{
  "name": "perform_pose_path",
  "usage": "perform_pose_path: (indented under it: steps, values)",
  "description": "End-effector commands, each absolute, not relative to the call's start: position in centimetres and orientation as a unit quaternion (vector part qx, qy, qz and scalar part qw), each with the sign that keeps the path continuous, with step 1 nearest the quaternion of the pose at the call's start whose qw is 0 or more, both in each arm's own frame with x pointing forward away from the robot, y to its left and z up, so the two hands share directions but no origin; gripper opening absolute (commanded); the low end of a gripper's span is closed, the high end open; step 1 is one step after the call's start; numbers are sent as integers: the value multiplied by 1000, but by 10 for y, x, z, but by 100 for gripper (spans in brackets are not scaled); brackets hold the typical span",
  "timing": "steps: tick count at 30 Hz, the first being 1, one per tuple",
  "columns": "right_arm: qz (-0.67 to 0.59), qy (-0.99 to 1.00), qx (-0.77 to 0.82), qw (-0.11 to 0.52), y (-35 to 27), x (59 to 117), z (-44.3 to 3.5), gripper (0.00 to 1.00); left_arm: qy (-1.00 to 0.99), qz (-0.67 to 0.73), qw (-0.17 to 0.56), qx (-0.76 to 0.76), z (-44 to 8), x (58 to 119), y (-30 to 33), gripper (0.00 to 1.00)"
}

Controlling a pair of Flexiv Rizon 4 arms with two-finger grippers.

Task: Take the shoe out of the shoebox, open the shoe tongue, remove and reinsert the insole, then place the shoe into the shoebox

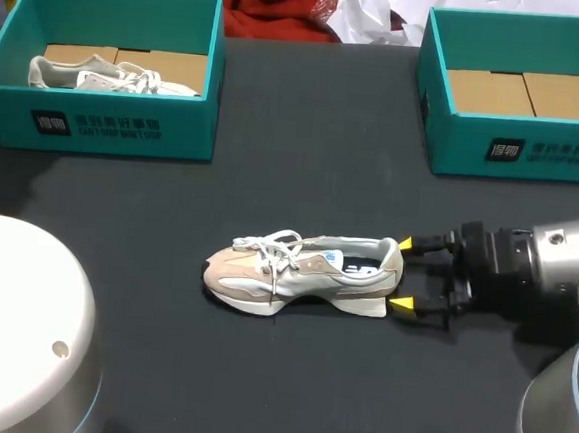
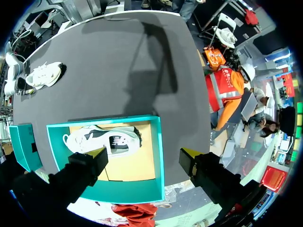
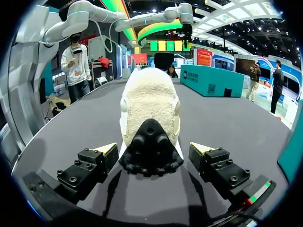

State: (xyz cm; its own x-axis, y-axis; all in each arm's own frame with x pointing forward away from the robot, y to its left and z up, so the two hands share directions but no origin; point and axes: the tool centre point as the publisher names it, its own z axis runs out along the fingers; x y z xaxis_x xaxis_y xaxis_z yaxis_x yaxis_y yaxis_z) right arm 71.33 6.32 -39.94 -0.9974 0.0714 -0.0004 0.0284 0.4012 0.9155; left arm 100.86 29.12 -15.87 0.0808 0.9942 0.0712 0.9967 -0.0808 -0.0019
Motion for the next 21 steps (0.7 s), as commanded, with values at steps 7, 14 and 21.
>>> perform_pose_path:
  steps: [7, 14, 21]
  values:
    - [546, 837, 26, 17, 68, 714, -398, 100, -677, -26, 25, -735, -158, 1008, 292, 100]
    - [544, 839, 22, 13, 74, 715, -394, 100, -677, -26, 25, -735, -158, 1008, 292, 100]
    - [544, 839, 17, 13, 79, 715, -394, 100, -677, -26, 25, -735, -158, 1008, 292, 100]
